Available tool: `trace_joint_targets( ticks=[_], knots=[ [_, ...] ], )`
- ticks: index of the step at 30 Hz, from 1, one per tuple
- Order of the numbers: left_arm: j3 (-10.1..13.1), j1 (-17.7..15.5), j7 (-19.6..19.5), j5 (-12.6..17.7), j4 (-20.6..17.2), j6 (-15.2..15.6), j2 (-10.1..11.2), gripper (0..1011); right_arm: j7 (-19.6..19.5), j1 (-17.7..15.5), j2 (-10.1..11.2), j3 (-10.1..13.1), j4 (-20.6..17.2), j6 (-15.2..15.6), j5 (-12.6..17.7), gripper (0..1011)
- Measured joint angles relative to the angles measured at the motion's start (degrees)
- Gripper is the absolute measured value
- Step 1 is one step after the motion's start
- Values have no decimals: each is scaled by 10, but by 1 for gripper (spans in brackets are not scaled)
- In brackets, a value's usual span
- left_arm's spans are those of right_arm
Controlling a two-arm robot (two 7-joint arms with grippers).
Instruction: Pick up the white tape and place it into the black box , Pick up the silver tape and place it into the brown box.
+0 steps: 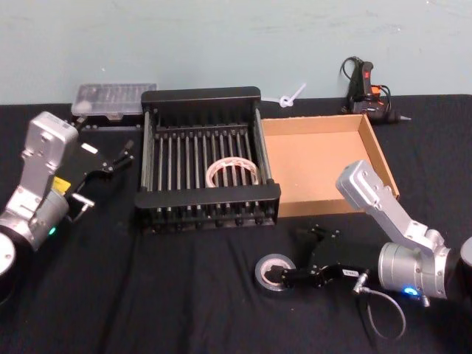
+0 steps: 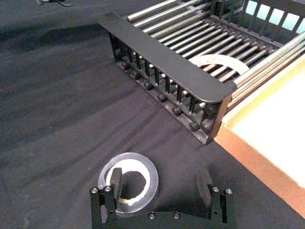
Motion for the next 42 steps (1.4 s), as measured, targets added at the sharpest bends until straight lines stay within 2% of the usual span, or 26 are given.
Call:
trace_joint_targets(
  ticks=[23, 42],
  knots=[
    [0, 0, 0, 0, 0, 0, 0, 1001, 5, 19, -14, -15, 20, 4, -29, 1000],
    [0, 0, 0, 0, 0, 0, 0, 1001, 5, 19, -17, -15, 22, 7, -36, 1002]
  ],
)
